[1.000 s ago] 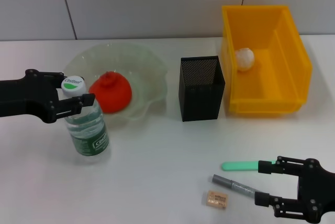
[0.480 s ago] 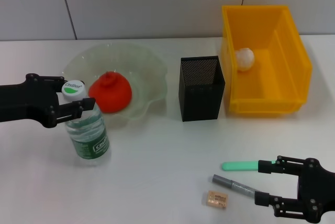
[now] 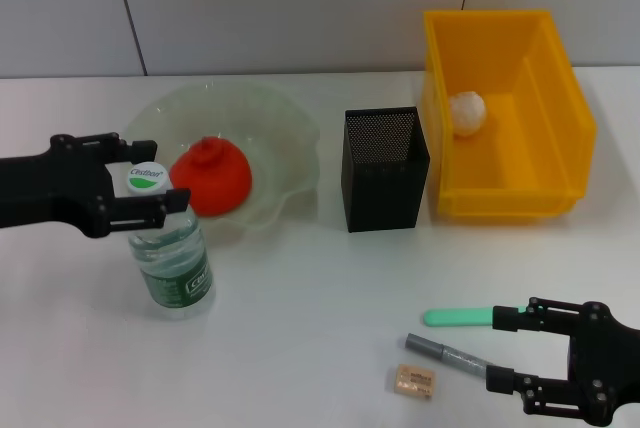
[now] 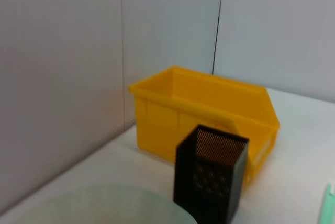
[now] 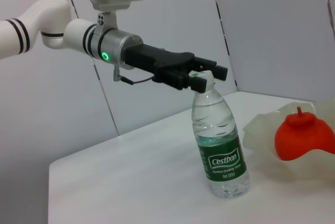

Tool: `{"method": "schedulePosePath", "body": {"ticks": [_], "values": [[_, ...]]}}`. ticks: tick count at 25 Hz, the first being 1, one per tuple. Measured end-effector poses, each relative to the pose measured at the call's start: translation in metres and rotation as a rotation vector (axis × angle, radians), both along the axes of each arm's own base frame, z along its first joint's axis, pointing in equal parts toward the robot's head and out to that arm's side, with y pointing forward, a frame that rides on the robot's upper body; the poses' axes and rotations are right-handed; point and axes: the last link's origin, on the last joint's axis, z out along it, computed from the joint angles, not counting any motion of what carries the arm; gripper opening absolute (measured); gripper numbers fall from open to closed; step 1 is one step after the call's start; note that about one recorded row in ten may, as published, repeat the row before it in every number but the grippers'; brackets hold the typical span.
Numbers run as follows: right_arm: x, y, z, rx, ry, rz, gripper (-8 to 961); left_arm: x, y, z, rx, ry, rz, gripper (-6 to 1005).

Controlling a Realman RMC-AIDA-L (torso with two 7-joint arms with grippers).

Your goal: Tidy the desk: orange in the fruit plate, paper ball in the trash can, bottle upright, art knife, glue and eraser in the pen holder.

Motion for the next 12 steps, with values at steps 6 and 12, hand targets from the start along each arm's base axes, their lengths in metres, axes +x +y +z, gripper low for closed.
{"method": "schedulePosePath", "body": {"ticks": [6,12], "values": [[0.000,0.000,0.001,0.002,0.003,-0.006,699,0.011,-0.003,0.019,0.059,-0.063,-0.077,769],[-0.002,0.005,0.008,0.010,-0.003,-0.022,699,0.024,-0.023,0.026,0.068,-0.163,-0.251,794]]}}
